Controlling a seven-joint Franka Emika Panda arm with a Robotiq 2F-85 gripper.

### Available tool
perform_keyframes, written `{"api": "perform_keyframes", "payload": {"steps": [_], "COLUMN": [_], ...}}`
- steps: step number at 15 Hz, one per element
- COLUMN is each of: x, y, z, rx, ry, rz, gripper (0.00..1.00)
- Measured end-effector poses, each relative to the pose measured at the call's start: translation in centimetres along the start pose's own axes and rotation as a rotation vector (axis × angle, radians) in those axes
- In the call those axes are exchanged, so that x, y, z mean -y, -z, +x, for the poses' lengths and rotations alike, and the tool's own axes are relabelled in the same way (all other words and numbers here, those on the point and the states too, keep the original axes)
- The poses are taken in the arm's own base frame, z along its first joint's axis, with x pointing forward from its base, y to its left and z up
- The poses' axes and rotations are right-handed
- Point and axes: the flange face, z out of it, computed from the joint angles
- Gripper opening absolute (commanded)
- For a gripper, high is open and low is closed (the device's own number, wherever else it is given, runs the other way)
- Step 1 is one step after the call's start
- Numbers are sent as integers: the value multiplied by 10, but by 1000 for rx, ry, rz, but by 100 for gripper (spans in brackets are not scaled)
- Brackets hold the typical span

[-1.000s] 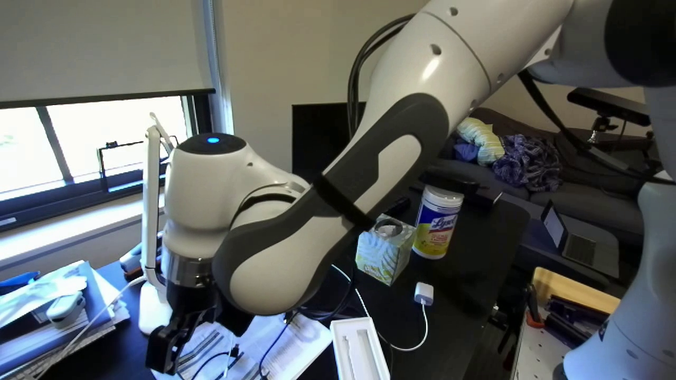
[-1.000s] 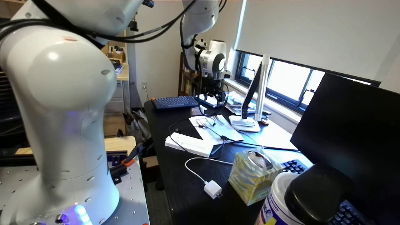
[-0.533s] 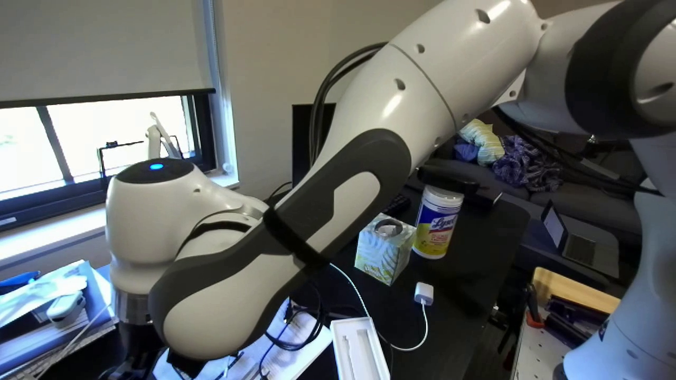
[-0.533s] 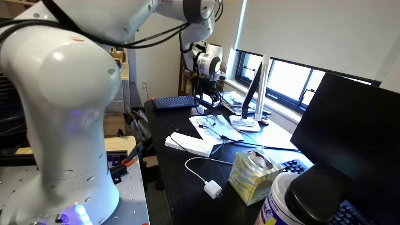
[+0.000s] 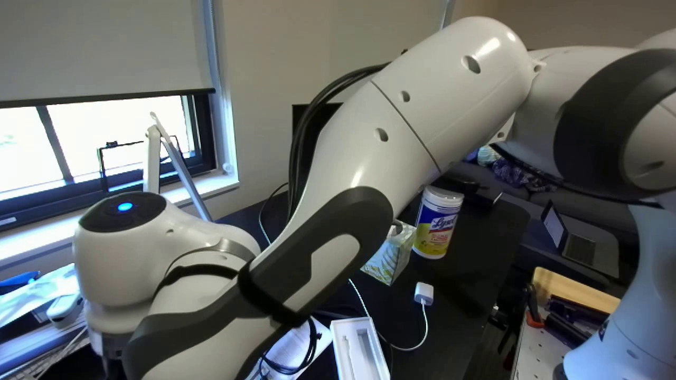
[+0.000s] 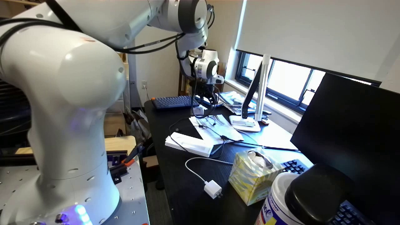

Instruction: Pick the object and put it on the tissue box

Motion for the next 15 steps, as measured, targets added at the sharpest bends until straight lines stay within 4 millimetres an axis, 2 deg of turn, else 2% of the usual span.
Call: {"api": "perform_keyframes", "payload": {"steps": [7, 15], "x": [30, 25], "y": [-19, -27], "z": [-23, -25], "rx": [29, 100], "ry": [-105, -253], "rz": [6, 31], "gripper": [100, 100]}}
